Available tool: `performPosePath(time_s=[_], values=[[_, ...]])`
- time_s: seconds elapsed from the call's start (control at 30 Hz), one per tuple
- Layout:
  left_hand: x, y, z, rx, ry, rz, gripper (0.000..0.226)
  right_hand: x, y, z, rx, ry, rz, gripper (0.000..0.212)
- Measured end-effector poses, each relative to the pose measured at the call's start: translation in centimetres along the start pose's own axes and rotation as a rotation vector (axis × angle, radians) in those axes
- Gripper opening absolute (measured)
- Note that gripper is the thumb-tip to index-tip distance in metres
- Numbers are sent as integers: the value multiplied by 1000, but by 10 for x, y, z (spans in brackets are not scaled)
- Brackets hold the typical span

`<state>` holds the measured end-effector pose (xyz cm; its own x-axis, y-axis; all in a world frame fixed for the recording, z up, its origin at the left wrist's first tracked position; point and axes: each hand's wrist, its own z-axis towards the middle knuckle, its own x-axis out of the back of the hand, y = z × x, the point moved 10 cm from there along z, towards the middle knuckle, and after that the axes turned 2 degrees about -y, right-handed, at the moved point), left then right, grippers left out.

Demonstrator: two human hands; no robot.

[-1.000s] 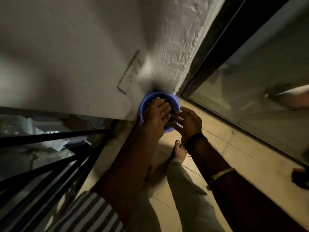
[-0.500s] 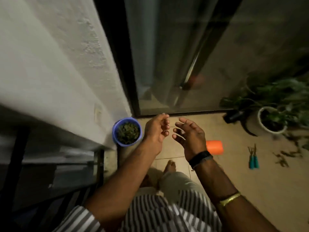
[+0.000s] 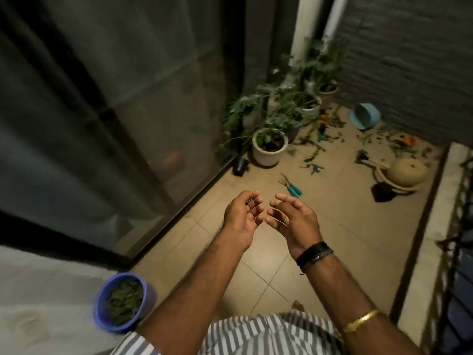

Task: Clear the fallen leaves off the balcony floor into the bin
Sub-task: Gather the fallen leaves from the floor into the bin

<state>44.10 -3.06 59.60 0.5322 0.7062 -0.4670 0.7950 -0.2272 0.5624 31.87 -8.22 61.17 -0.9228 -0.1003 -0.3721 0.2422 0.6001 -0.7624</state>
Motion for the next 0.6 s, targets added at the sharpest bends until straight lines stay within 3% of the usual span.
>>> performPosePath(time_s=[0.37, 0.6], values=[[-251, -139, 71, 140, -194, 163, 13, 234, -151, 41, 110, 267, 165, 13], [-399, -183, 149, 225, -289, 279, 11, 347, -233, 120, 172, 442, 306, 14]])
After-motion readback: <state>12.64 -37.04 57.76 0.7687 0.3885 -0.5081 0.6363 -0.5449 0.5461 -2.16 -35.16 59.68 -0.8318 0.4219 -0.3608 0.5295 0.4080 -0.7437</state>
